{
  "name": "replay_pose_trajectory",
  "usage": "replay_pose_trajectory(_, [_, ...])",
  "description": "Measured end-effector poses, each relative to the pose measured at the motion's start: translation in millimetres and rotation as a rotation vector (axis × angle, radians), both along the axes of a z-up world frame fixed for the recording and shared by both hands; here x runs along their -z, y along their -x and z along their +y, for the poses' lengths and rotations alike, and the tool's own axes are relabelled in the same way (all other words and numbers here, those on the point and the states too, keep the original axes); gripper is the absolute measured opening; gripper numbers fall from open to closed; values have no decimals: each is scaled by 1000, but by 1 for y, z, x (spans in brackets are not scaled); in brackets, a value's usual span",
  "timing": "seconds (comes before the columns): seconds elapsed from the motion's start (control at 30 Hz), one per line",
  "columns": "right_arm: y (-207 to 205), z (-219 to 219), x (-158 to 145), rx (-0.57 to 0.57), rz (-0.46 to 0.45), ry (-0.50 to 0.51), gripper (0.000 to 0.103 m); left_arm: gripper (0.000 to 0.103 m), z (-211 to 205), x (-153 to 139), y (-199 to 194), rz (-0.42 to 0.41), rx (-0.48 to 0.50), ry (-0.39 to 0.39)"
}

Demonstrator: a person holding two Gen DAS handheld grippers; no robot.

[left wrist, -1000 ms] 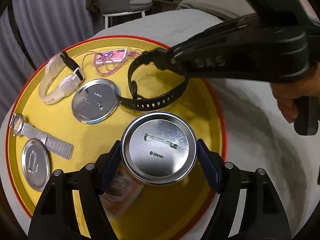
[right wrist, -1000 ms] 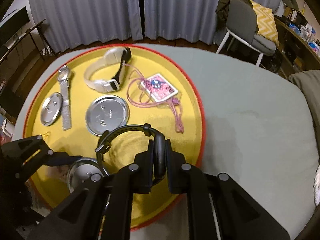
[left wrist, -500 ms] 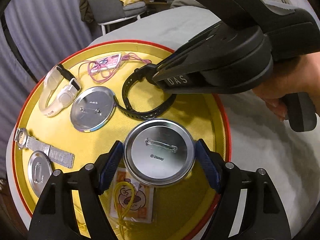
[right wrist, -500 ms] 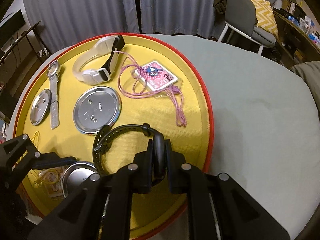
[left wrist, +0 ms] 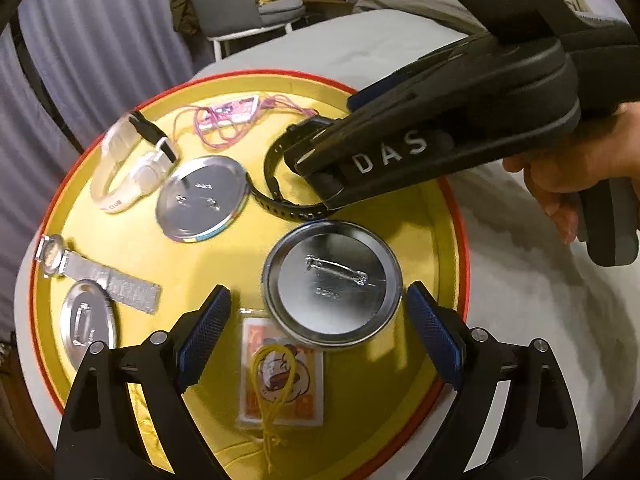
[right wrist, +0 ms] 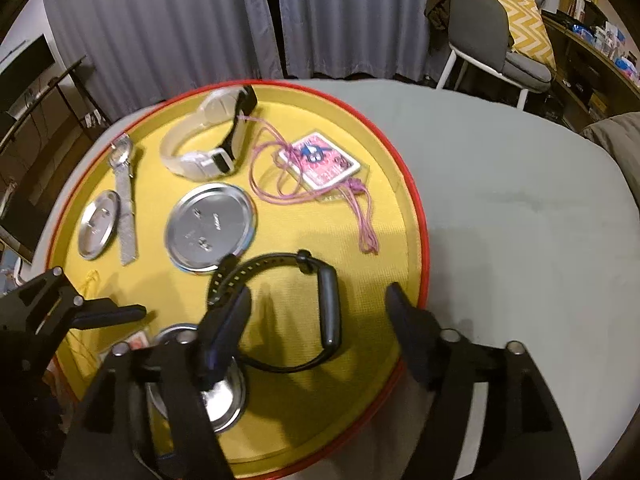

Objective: Organize jewelry

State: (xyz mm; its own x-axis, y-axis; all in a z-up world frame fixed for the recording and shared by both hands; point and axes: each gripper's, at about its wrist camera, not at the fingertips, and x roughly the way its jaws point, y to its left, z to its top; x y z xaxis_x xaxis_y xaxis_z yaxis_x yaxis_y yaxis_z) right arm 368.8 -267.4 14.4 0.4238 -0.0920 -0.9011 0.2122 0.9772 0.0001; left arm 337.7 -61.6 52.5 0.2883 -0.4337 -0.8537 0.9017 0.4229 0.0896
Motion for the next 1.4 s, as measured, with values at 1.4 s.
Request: replay_pose_trajectory(1.4, [109, 66, -162, 78, -73, -153, 94, 97, 132, -170, 52, 136, -674, 258])
